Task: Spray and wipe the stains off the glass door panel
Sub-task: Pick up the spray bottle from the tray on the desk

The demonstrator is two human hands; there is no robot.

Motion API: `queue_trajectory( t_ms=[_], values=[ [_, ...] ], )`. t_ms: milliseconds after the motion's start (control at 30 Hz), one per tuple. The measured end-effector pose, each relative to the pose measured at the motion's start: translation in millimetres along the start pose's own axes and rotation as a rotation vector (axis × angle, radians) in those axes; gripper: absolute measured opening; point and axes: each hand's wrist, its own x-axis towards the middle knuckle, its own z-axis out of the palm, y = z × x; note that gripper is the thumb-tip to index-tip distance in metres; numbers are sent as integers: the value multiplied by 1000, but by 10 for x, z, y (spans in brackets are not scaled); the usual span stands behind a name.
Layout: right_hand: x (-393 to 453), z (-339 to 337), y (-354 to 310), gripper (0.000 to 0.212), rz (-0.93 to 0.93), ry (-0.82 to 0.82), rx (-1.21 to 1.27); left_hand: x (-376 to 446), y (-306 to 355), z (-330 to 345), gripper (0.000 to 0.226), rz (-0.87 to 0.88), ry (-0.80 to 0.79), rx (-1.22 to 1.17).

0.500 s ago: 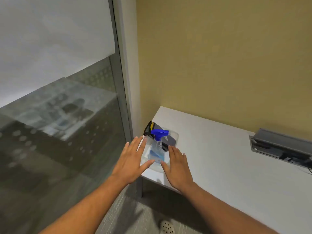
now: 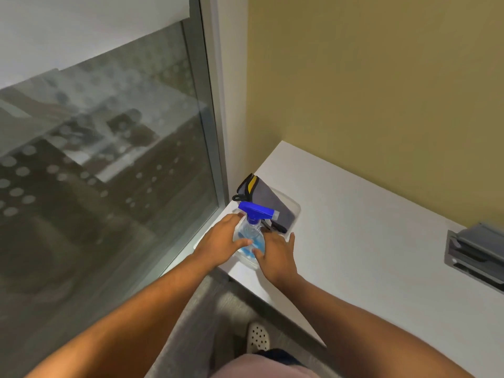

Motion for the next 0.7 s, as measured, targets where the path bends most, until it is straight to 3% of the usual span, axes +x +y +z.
queue_trajectory(
  t_ms=[133,267,500,600,700],
  values=[
    [155,-12,69,46,-100,19,-78,173,-32,49,68,-67,3,-57],
    [262,-93,123,48,-162,37,-33,277,39,65,58,-85,50,-141],
    [258,-593,30,49,-244,101,148,174,65,-161,60,-6,148,-434],
    [189,-812,-169,53,-321,49,207,46,130,-323,59,4,173,-625],
    [56,-936,-432,45,-338,-68,370,-149,197,-482,53,-12,207,-791]
  ],
)
